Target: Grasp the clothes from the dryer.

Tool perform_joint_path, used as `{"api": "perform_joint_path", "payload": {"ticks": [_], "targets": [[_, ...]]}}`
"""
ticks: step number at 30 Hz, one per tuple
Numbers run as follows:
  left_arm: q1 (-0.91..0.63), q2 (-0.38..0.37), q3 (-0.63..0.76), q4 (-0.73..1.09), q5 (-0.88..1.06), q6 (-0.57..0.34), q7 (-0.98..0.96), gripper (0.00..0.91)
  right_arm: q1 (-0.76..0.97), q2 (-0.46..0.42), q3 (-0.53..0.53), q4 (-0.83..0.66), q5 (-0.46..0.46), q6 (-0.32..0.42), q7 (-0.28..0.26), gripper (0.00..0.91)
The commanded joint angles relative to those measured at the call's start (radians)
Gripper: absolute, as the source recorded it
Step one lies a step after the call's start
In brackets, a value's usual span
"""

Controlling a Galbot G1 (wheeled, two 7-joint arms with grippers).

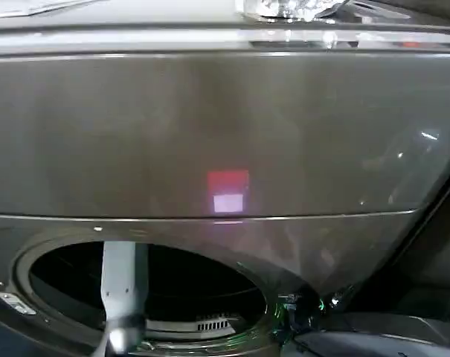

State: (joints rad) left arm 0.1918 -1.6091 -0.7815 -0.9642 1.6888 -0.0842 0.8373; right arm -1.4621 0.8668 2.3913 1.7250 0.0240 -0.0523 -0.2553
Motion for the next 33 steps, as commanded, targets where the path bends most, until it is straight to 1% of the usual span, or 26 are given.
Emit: {"api": "perform_joint_path", "payload": {"ticks": [1, 9, 14, 17, 20, 25, 33], "targets": [[-0.068, -0.049, 0.016, 0.177, -0.033, 0.017, -0.01, 0.907, -0.006, 0.0, 0.003, 0.002, 0.002, 0.0, 0.0, 0.907], [-0.14, -0.044, 0.062, 0.359, -0.05, 0.07, -0.04, 0.907, -0.005, -0.001, 0.001, 0.007, 0.011, 0.0, -0.003, 0.907], [-0.144, -0.018, 0.142, 0.424, -0.091, 0.121, -0.068, 0.907, -0.007, -0.002, 0.001, 0.009, 0.021, 0.0, -0.005, 0.907], [-0.145, -0.002, 0.189, 0.46, -0.115, 0.168, -0.093, 0.907, -0.007, -0.003, -0.001, 0.01, 0.021, 0.0, -0.006, 0.907], [-0.143, 0.014, 0.228, 0.476, -0.129, 0.213, -0.105, 0.907, -0.005, -0.006, -0.005, 0.011, 0.021, -0.001, -0.006, 0.907], [-0.14, 0.025, 0.247, 0.462, -0.111, 0.275, -0.117, 0.907, 0.005, -0.002, -0.021, 0.016, 0.02, -0.001, -0.006, 0.907], [-0.142, 0.037, 0.256, 0.433, -0.074, 0.321, -0.115, 0.907, 0.003, -0.002, -0.023, 0.026, 0.021, -0.003, -0.005, 0.907]]}}
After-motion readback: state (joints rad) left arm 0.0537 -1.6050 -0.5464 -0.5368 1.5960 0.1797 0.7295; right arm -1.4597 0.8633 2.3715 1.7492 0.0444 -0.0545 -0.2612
